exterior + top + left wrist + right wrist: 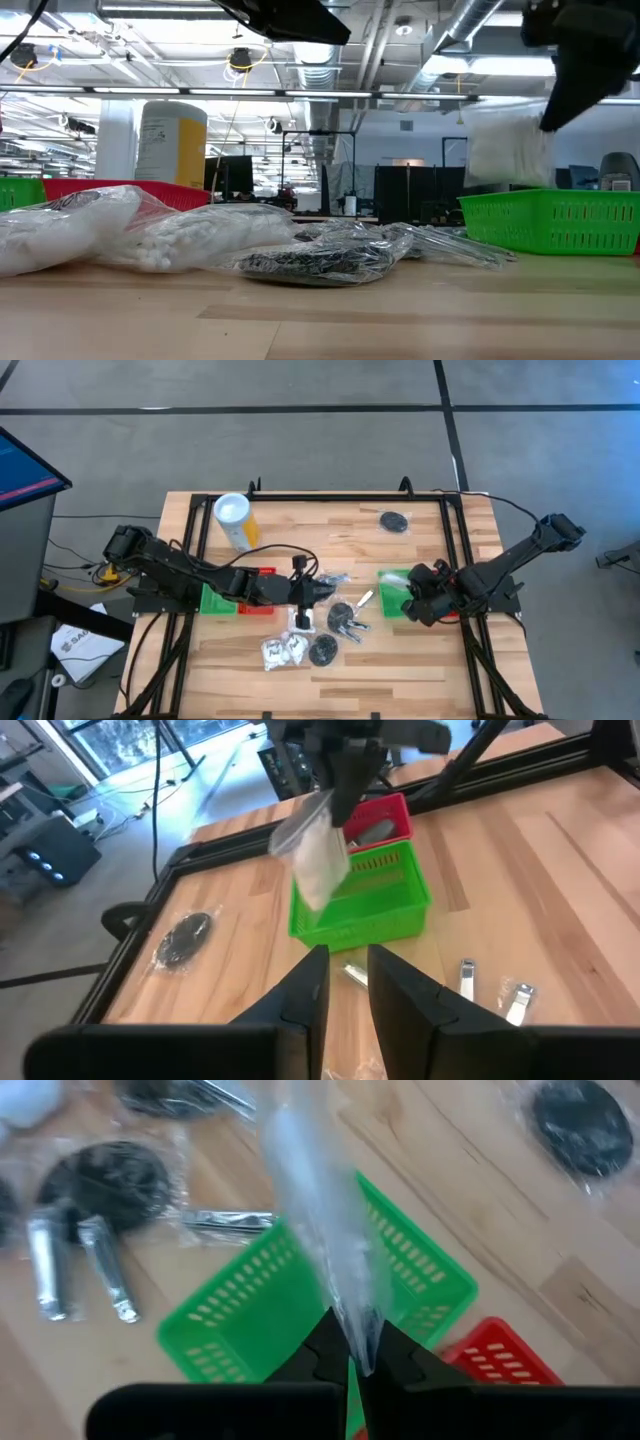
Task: Pick & Place Travel size toiletries
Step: Put the white cotton pack into the right green bin
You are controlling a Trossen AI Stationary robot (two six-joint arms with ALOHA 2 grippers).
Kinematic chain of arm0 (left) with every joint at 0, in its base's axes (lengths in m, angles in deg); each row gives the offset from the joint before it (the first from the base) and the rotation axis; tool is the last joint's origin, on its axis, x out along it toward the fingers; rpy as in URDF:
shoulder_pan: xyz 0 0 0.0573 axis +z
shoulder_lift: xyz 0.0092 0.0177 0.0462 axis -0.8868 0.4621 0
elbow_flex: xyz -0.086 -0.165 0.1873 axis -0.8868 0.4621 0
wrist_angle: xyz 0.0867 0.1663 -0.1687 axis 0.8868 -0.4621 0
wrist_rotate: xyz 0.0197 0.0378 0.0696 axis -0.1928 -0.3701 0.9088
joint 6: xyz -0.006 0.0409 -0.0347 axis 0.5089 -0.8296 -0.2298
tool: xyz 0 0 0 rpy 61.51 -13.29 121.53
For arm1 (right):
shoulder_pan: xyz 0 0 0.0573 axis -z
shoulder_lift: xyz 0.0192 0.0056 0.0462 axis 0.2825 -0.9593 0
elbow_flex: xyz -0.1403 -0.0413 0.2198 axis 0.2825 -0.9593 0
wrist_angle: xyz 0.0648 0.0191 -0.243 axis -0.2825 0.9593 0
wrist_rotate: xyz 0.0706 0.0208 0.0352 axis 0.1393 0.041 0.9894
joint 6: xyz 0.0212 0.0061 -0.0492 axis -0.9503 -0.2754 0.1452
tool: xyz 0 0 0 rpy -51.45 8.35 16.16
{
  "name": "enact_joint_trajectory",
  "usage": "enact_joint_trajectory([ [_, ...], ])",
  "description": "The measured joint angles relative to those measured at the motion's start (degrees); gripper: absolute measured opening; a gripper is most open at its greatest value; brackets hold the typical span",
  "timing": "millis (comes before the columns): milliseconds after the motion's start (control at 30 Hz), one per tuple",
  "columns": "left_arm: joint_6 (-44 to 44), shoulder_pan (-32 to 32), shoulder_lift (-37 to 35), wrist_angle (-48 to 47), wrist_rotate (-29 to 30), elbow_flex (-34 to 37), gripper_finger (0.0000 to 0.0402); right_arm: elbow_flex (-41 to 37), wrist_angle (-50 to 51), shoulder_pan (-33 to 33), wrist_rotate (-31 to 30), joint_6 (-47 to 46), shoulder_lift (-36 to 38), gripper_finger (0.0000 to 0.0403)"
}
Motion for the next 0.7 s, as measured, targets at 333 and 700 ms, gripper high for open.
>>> enact_joint_trajectory([
  [333, 1.5, 0.0, 0.0, 0.0, 0.0, 0.0, 0.0062, -4.2, -0.7, 1.4, 1.5, -0.7, 0.0, 0.0000],
  [700, 4.1, 0.8, 0.0, 0.0, -5.7, 0.0, 0.0062, -8.4, -5.6, 4.9, 1.7, 2.3, 0.0, 0.0004],
])
